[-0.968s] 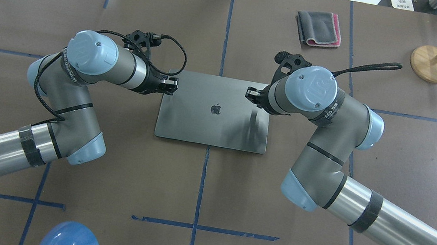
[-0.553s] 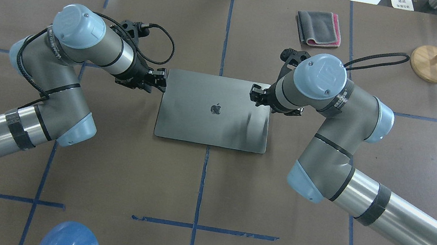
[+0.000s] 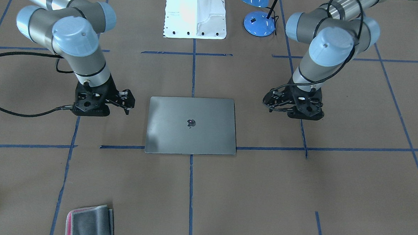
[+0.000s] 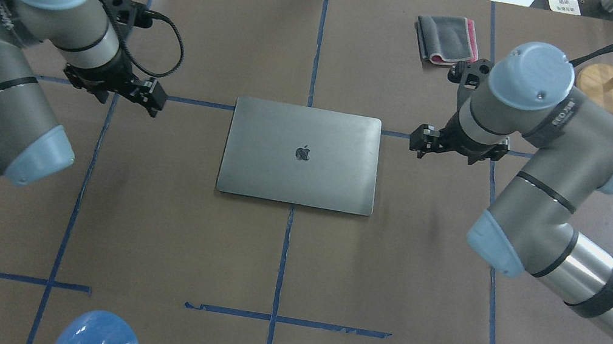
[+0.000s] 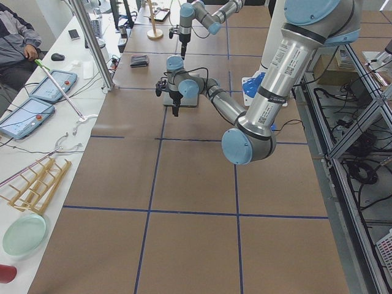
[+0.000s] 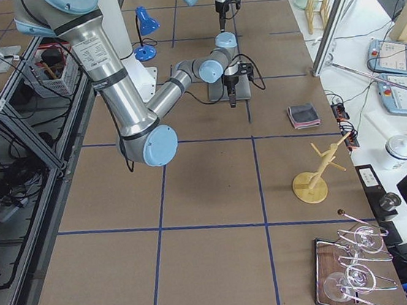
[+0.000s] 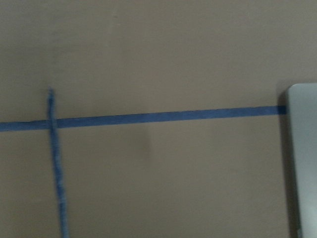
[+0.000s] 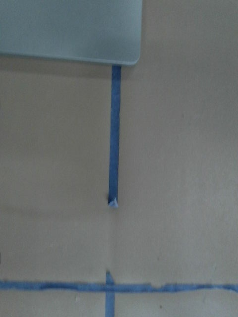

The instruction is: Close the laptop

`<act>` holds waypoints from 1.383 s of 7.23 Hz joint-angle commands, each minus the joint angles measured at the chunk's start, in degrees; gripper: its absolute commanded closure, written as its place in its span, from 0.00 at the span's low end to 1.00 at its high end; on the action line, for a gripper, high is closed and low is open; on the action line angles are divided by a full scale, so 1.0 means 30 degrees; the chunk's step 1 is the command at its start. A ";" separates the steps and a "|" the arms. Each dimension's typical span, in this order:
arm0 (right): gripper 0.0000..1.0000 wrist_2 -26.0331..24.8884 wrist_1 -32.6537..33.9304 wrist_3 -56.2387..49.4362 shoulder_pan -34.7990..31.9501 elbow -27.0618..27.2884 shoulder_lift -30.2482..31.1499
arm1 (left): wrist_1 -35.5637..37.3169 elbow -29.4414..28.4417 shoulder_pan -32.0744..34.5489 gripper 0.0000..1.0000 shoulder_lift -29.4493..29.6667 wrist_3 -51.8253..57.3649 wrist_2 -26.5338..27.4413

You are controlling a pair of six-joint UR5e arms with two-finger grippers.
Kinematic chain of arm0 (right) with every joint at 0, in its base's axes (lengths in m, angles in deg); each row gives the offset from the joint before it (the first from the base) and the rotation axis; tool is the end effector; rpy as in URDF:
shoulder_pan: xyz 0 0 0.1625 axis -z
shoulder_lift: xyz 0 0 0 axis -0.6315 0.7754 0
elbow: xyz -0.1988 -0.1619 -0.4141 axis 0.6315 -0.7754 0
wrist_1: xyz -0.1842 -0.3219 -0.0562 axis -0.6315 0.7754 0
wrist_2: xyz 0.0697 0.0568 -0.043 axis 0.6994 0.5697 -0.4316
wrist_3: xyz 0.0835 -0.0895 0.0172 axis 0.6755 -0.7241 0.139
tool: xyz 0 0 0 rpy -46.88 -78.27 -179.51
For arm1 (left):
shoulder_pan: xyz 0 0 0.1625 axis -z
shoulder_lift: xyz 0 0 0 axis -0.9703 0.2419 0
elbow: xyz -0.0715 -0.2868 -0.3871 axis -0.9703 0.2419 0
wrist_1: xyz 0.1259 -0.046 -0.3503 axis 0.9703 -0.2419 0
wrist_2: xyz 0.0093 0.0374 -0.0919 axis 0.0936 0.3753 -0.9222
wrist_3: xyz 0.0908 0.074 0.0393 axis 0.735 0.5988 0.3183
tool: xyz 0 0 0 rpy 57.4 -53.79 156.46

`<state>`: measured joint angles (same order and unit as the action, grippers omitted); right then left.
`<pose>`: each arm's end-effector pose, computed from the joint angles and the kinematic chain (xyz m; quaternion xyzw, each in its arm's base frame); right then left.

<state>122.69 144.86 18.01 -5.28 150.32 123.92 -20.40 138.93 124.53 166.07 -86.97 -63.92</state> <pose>-0.3933 -0.5024 0.4351 0.0499 -0.3568 -0.0076 0.9328 0.3524 -0.5087 0.4338 0.0412 0.3621 0.0664 0.9289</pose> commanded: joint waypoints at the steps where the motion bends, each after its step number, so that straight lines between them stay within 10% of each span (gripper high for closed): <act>1: 0.00 0.1662 0.0295 -0.5829 -0.2691 0.1585 0.3545 | 0.2073 0.2167 0.3317 0.00 -0.3580 0.6606 -0.0400; 5: 0.00 0.5437 0.0147 -1.7642 -1.0447 0.1885 0.9671 | 0.1986 0.0793 1.0560 0.00 -0.8302 1.3106 -0.4006; 10: 0.00 0.5915 0.0177 -1.8662 -1.3398 0.1623 1.2206 | 0.1751 0.1317 1.2675 0.00 -1.1705 1.3547 -0.6077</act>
<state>140.49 145.42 -38.28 -45.08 155.61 160.21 -15.04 142.13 160.56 133.04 -46.46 -79.21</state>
